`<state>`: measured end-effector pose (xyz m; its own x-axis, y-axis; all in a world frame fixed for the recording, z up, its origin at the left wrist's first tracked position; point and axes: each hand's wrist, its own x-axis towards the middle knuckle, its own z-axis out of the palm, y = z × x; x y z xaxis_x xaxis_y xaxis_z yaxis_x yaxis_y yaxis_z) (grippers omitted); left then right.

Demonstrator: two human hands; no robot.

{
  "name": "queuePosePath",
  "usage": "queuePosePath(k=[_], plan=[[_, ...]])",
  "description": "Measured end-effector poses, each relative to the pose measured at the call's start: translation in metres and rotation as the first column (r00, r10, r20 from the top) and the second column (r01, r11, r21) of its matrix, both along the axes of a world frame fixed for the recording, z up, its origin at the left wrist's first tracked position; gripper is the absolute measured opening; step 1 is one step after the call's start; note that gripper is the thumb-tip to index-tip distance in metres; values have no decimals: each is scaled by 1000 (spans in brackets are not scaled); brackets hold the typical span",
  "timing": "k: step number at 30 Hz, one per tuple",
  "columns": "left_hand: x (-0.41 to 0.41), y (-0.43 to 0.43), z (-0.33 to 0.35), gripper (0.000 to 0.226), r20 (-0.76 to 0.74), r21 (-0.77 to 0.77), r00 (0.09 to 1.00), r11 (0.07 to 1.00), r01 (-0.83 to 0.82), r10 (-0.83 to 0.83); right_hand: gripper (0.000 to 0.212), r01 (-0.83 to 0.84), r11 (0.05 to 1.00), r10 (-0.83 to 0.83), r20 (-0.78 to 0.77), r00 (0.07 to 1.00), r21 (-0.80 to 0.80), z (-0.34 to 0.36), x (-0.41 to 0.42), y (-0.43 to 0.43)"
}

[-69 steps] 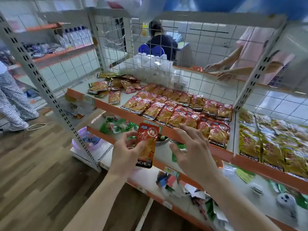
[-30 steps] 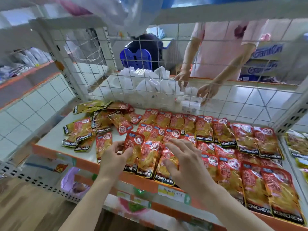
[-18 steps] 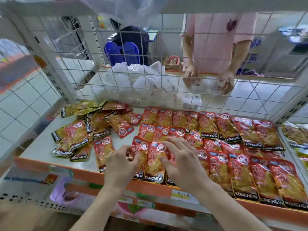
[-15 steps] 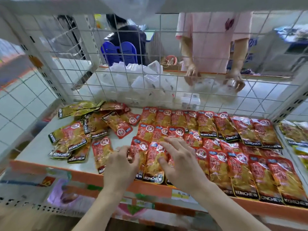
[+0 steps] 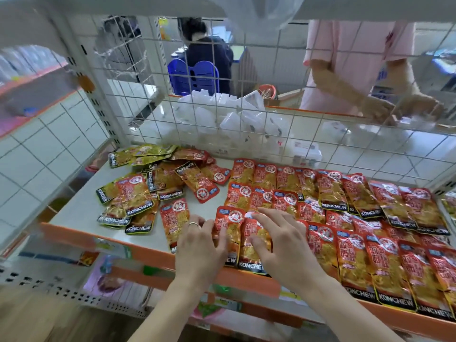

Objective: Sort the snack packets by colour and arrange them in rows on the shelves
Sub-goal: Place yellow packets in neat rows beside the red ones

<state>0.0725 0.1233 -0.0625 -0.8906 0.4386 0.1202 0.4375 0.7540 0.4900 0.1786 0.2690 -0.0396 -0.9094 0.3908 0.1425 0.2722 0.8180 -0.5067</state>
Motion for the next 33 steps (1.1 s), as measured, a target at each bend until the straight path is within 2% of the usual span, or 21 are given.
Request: queuePosePath(k=[7, 15, 20, 33], plan=[[-21, -31, 6, 38, 27, 92, 999, 996, 15, -18, 48, -1, 999, 2, -10, 1000, 39, 11, -34, -23], [-73, -105, 19, 33, -109, 132, 992, 988, 81, -67, 48, -27, 999, 28, -13, 1000, 46, 28, -94, -76], [-105, -142, 22, 31, -172, 83, 984, 995, 61, -46, 46, -41, 998, 42, -18, 999, 41, 30, -125, -107], [-140, -179, 21, 33, -100, 94, 991, 993, -75, 84, 44, -132, 991, 132, -6, 991, -4, 27, -178, -145]])
